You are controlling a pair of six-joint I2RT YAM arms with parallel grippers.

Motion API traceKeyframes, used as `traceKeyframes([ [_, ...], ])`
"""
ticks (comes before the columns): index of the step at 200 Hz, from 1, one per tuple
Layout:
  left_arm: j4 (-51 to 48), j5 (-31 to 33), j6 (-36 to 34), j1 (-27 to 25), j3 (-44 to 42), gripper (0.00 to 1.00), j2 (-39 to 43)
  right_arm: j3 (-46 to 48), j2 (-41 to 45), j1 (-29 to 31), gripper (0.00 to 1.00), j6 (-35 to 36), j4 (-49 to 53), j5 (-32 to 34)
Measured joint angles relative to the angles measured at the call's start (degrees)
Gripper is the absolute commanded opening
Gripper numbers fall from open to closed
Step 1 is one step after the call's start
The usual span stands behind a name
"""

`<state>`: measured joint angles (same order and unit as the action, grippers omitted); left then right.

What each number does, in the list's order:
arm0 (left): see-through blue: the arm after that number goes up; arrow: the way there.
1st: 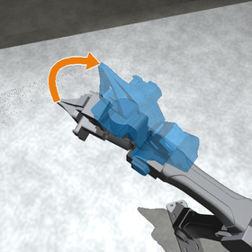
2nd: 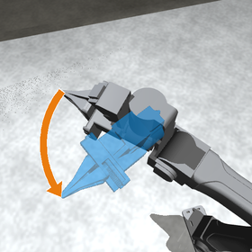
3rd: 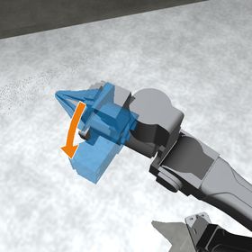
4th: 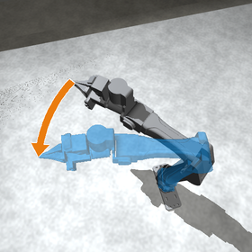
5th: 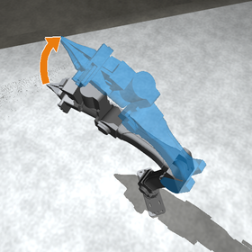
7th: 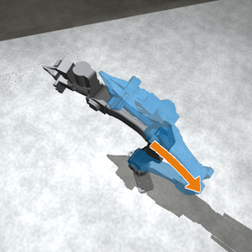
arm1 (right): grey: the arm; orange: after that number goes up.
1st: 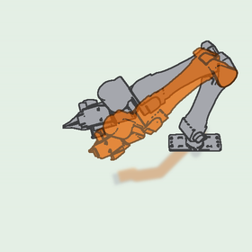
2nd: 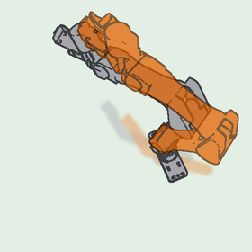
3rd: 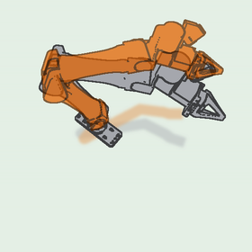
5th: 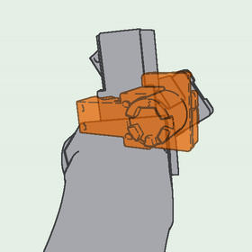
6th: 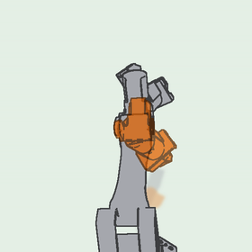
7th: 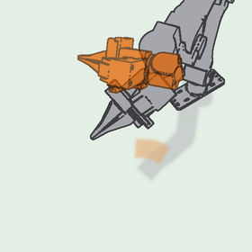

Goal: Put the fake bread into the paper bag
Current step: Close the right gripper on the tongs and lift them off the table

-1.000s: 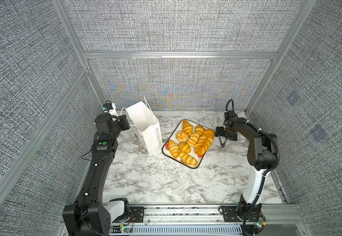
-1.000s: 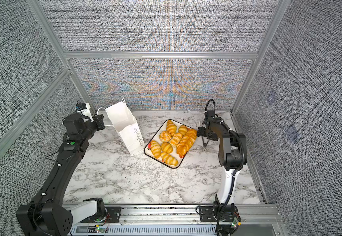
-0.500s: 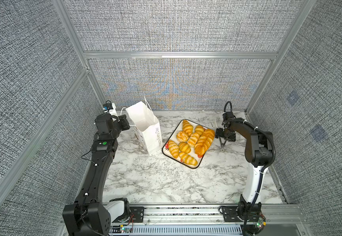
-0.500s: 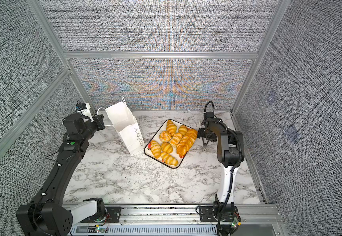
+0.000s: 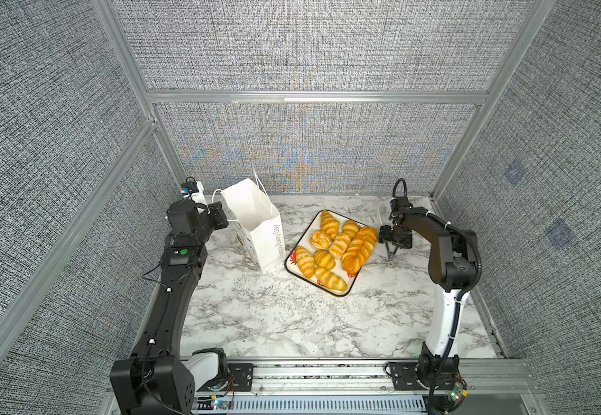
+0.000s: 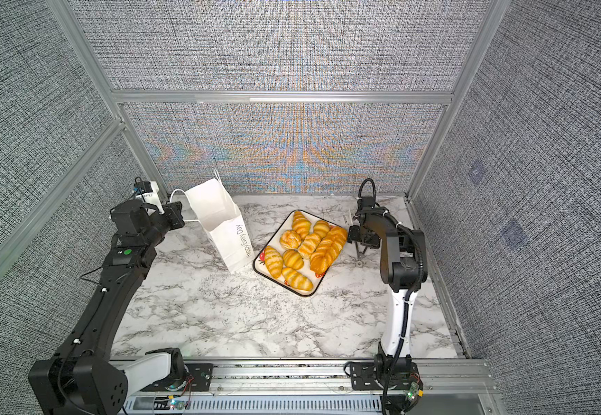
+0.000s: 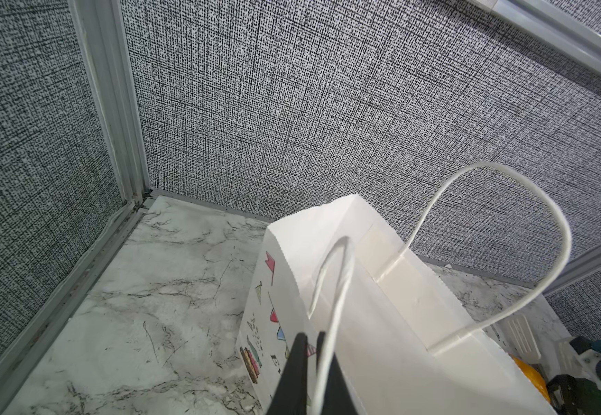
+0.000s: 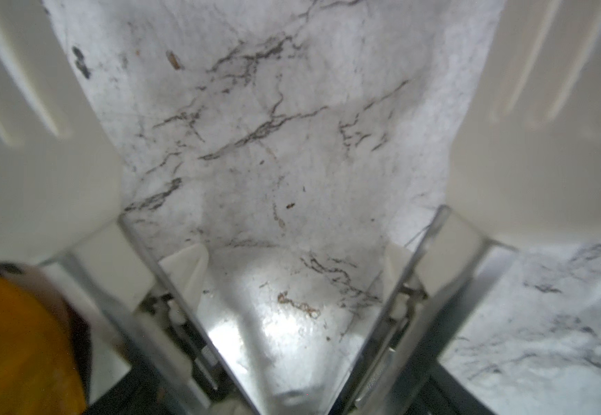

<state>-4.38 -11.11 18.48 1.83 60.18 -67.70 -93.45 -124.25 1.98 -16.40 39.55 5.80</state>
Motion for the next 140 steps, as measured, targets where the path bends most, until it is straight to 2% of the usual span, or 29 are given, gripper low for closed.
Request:
traceKeyframes([
  [50,0.02,-0.07,0.02,0.13,0.00,0.10,0.00,0.24,0.09,0.00,0.74,0.02,-0.39,-0.15],
  [100,0.02,-0.87,0.22,0.13,0.00,0.10,-0.07,1.33,1.01,-0.09,0.65,0.02,-0.92,-0.07],
  [140,0.02,-0.87,0.24,0.13,0.00,0.10,-0.31,2.62,3.26,-0.09,0.61,-0.02,-0.79,0.13],
])
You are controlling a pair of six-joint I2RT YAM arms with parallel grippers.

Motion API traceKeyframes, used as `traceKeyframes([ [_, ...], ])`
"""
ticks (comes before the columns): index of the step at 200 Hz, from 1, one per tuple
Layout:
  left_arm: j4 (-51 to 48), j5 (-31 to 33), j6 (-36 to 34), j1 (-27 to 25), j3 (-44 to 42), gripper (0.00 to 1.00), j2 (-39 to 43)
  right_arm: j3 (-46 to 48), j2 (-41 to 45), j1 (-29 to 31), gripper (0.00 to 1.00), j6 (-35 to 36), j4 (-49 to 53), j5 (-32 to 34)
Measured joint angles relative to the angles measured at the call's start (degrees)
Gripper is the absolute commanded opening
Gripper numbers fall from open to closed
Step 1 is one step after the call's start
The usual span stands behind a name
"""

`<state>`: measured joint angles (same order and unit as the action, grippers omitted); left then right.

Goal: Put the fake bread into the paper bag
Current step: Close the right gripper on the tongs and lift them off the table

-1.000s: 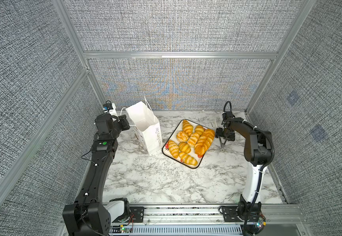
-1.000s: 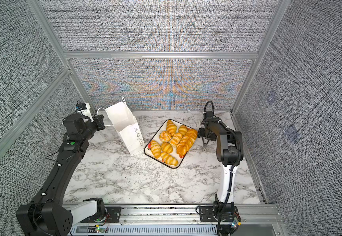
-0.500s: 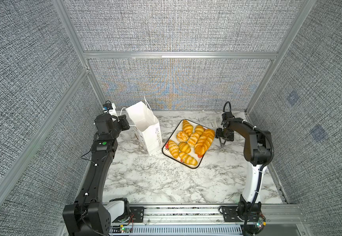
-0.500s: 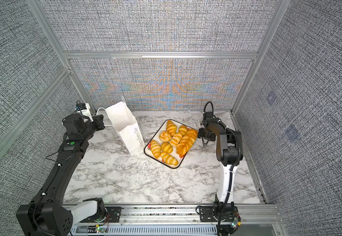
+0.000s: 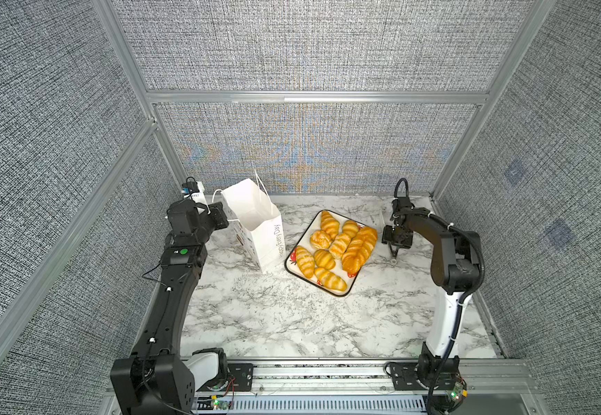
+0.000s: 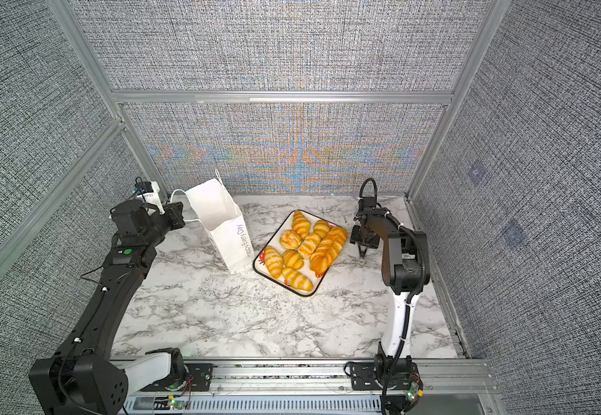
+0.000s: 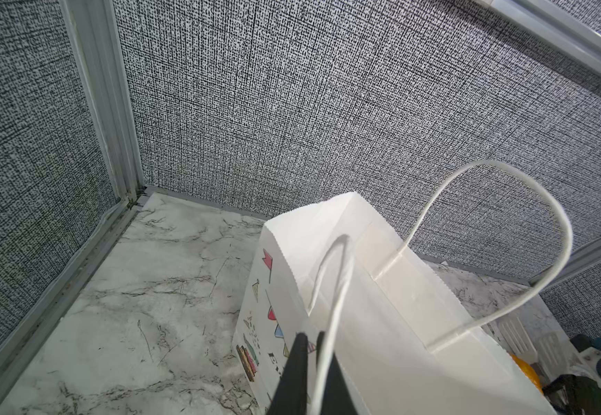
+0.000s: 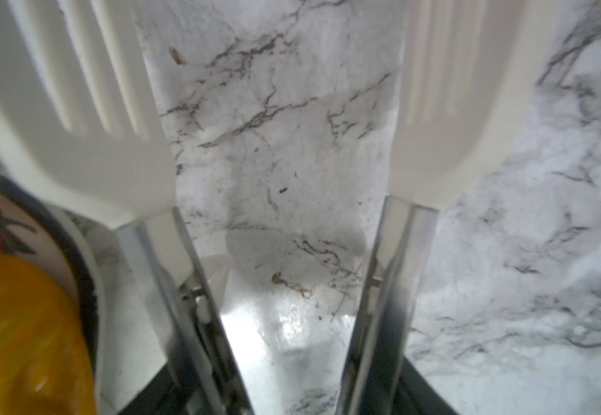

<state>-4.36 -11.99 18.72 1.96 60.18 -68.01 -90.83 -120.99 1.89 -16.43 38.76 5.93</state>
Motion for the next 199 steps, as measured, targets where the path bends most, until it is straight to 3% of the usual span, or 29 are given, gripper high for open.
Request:
traceKeyframes([
  [156,0.00,0.00,0.02,0.07,-0.09,0.10,-0.37,7.37,9.86,0.13,0.36,-0.83,-0.24,2.16],
  [199,0.00,-0.04,0.24,0.17,-0.09,0.10,-0.37,8.63,13.20,0.68,0.35,-1.14,-0.09,2.91],
])
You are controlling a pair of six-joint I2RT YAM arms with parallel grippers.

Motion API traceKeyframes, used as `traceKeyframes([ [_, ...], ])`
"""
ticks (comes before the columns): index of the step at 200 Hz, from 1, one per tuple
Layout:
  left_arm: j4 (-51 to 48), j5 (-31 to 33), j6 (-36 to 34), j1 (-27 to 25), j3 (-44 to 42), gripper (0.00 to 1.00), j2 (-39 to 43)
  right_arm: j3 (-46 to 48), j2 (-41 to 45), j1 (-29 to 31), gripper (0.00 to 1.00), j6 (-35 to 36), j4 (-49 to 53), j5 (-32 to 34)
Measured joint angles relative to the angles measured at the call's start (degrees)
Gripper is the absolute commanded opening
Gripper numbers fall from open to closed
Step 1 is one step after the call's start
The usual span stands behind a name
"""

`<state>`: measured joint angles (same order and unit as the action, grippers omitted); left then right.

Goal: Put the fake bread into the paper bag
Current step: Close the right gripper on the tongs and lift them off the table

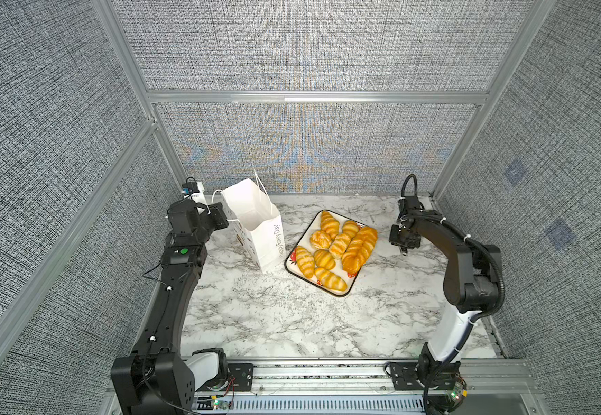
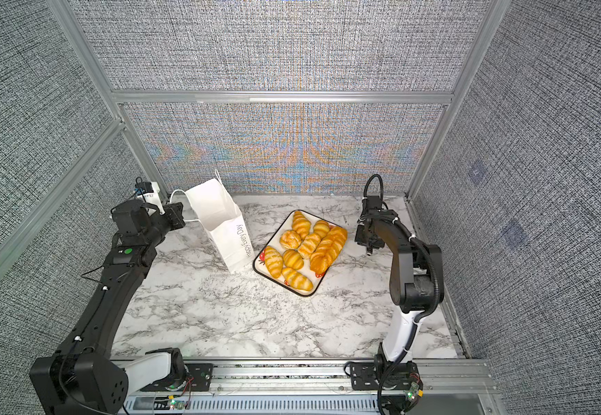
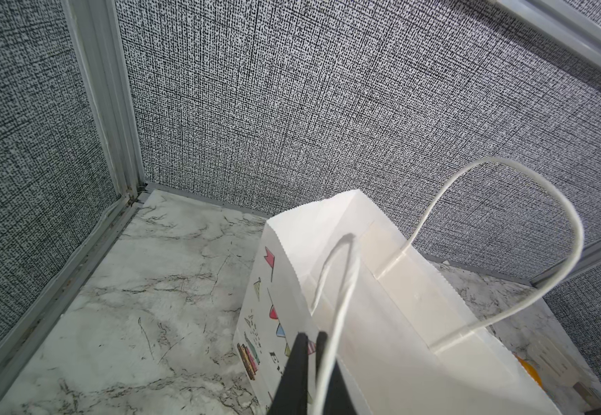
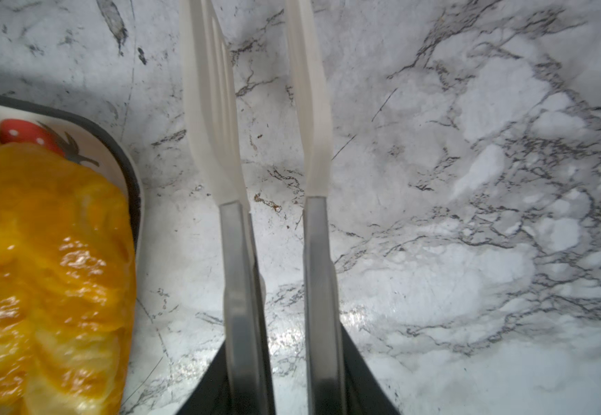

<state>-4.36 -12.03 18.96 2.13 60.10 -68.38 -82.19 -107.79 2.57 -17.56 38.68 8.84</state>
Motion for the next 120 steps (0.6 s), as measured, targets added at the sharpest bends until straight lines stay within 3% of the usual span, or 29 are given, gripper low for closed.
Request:
traceKeyframes([
  [73,0.00,-0.11,0.17,0.00,0.00,0.10,0.02,4.20,8.41,2.14,0.34,-1.53,1.33,0.94],
  [120,0.00,-0.15,0.17,0.00,0.00,0.10,0.02,7.89,17.16,4.22,0.32,-4.13,2.10,-3.89],
])
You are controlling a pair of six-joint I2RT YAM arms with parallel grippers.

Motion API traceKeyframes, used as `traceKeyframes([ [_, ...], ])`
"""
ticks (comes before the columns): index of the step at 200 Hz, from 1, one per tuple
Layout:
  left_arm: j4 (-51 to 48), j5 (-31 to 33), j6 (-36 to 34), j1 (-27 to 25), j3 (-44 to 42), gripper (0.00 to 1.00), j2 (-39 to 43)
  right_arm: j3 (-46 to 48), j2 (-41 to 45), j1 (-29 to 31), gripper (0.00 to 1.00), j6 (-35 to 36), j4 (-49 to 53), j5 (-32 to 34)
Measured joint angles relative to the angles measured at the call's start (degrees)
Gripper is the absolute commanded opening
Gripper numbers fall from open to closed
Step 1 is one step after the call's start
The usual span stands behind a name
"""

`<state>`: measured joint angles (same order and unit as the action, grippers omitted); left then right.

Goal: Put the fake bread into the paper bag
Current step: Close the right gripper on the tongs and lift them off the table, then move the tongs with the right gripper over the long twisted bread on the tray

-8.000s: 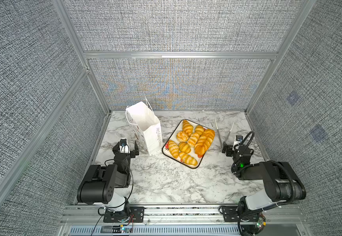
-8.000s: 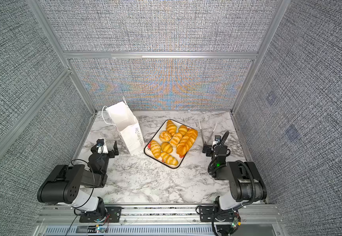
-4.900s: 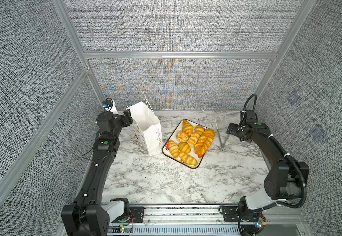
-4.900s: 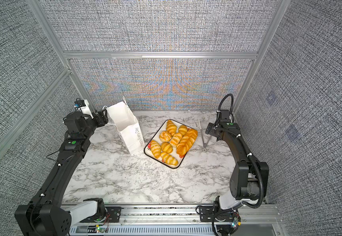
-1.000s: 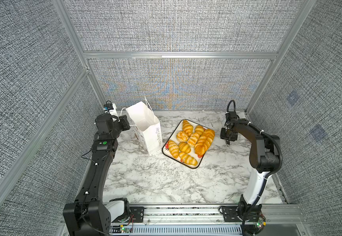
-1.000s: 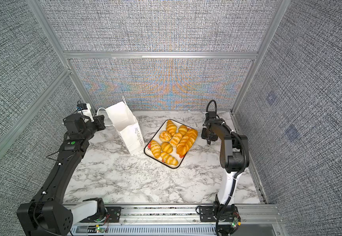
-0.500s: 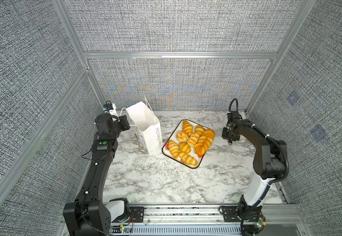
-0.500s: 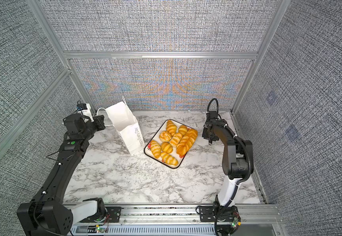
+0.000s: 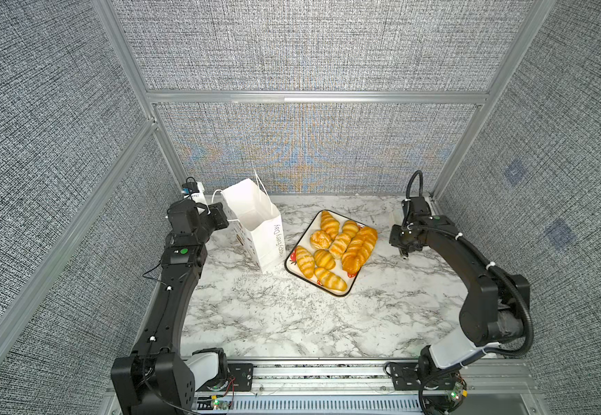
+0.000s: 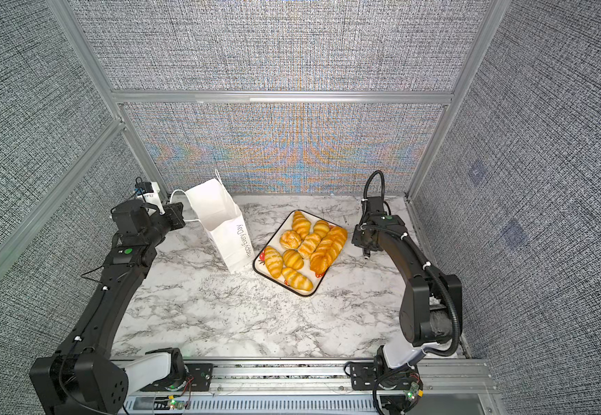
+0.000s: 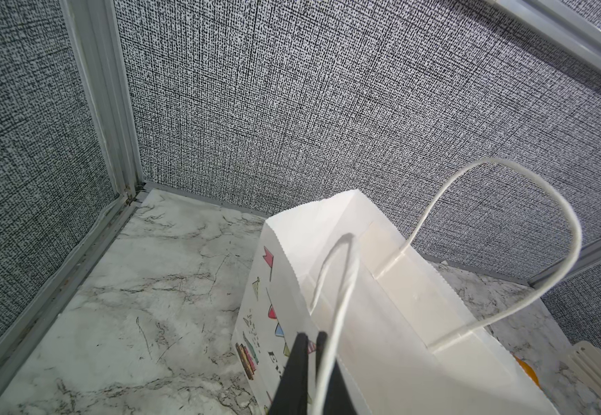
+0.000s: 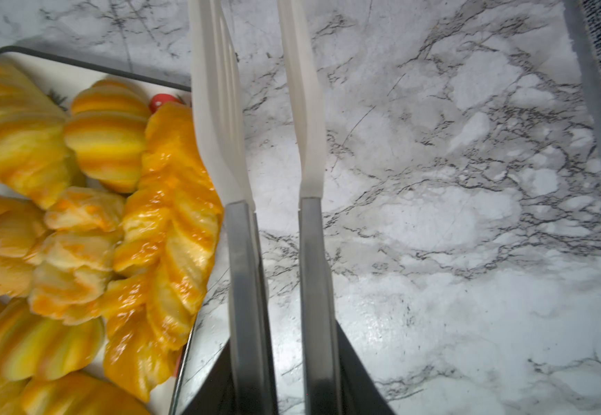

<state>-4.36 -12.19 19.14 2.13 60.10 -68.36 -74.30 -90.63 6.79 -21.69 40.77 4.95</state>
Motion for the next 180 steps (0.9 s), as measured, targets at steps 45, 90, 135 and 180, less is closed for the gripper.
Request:
traceKeyframes([
  [45,0.00,-0.02,0.00,0.00,0.00,0.10,0.00,5.11,7.76,1.57,0.32,-4.66,1.09,-6.88],
  [90,0.02,-0.42,0.39,0.00,0.00,0.10,-0.11,8.41,13.20,3.80,0.32,-9.60,1.33,-13.22],
  [135,0.02,-0.42,0.42,0.00,0.00,0.10,-0.17,10.78,14.84,5.55,0.33,-12.87,1.36,-14.95],
  [180,0.02,-0.42,0.39,0.00,-0.07,0.11,-0.28,14.10,14.29,5.66,0.39,-14.93,0.46,-16.52],
])
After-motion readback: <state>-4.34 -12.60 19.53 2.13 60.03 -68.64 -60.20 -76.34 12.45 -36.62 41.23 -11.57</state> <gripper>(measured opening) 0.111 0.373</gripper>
